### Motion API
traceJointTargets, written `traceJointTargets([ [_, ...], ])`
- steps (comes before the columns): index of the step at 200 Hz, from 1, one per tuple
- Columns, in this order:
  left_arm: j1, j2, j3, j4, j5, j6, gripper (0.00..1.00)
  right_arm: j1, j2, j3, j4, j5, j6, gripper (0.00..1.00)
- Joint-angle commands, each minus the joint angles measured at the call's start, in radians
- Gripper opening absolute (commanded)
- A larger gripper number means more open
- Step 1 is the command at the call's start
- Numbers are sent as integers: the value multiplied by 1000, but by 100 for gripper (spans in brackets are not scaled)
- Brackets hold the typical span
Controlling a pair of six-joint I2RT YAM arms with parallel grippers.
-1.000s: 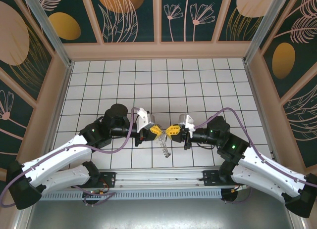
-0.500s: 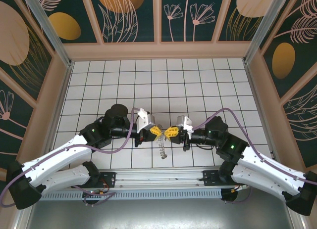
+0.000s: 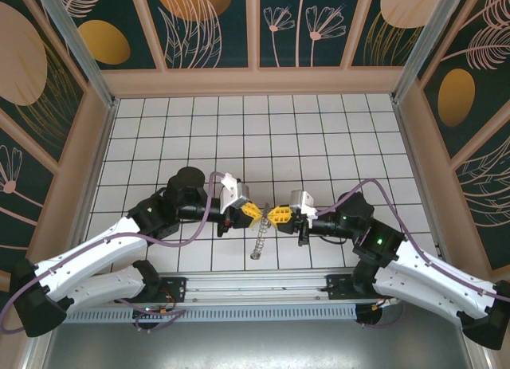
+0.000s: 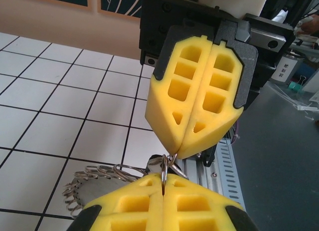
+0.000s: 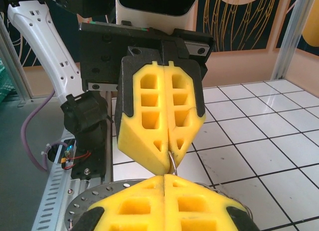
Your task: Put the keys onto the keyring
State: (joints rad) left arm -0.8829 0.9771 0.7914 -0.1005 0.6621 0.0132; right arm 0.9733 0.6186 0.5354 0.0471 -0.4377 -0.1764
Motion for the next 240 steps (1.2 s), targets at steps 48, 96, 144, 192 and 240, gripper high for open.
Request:
traceJointTargets([
  [48,2,-23,33,87,5,-33,0,38,-2,-11,15,7,-22,1],
  [96,2,-29,28,101,6,-36,0,47,-12,-11,9,15,-9,19],
  [144,2,-52,-9,173,-4,-53,0,48,-73,-14,37,37,10,23],
  [192,1,-86,-65,276,10,-78,0,46,-177,-7,53,217,23,21],
  [240,2,-110,-96,328,47,-88,0,44,-91,52,50,202,29,16],
])
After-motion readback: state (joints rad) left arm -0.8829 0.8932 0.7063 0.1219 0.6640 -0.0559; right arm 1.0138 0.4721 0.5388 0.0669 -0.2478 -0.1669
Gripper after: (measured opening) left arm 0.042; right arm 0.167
